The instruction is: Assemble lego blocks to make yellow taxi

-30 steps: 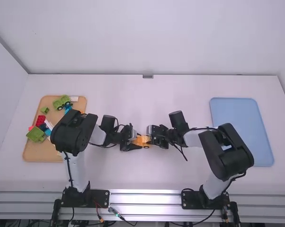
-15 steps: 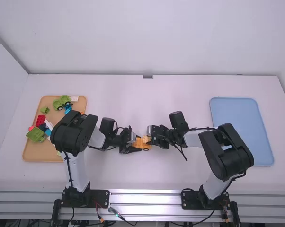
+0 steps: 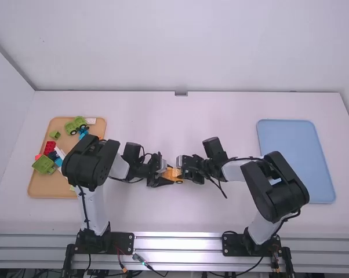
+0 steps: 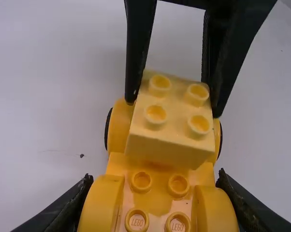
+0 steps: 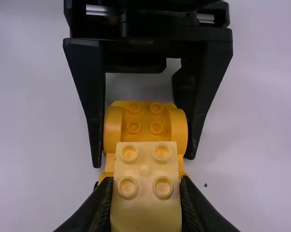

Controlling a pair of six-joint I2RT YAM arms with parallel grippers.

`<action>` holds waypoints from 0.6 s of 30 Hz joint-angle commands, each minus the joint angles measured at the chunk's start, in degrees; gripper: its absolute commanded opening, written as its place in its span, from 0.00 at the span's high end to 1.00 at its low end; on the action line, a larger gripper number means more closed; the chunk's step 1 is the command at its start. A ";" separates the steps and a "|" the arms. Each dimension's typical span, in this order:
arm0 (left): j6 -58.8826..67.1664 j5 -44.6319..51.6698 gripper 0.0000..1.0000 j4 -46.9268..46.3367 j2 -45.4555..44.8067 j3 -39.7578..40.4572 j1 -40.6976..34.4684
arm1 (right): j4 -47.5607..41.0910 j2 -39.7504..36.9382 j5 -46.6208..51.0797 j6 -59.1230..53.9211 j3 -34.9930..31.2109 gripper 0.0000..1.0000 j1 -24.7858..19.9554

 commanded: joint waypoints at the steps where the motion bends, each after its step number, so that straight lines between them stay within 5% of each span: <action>1: 2.12 -3.74 0.47 -3.15 1.49 0.59 -0.31 | -0.39 0.63 -0.26 0.76 0.68 1.00 -0.24; 18: -2.32 -5.88 0.43 5.70 1.49 -2.64 -0.26 | -0.66 0.63 -0.39 2.10 0.66 1.00 -0.07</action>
